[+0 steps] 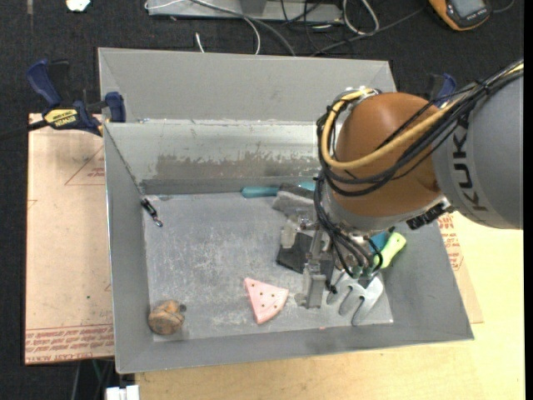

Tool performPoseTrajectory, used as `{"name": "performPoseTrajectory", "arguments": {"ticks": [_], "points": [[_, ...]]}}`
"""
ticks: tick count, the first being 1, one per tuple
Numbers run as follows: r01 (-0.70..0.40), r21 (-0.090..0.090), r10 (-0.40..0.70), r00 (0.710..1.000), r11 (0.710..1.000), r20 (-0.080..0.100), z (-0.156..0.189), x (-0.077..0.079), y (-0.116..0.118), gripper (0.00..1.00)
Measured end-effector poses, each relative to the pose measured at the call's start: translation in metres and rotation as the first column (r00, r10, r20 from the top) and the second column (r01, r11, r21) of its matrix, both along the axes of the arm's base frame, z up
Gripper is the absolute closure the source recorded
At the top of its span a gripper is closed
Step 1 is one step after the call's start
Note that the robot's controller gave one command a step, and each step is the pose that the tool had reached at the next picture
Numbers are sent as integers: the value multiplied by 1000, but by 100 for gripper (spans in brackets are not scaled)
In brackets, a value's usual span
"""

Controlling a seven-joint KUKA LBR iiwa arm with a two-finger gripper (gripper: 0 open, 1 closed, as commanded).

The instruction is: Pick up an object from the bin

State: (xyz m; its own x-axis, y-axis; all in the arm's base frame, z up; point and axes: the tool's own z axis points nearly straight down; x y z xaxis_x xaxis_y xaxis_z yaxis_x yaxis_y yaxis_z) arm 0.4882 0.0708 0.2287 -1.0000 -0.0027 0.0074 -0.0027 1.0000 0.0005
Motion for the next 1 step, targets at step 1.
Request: {"name": "performPoseTrajectory", "arguments": {"ticks": [1], "points": [[3,1,-3,1000,1000,8,4,2,0,0]]}}
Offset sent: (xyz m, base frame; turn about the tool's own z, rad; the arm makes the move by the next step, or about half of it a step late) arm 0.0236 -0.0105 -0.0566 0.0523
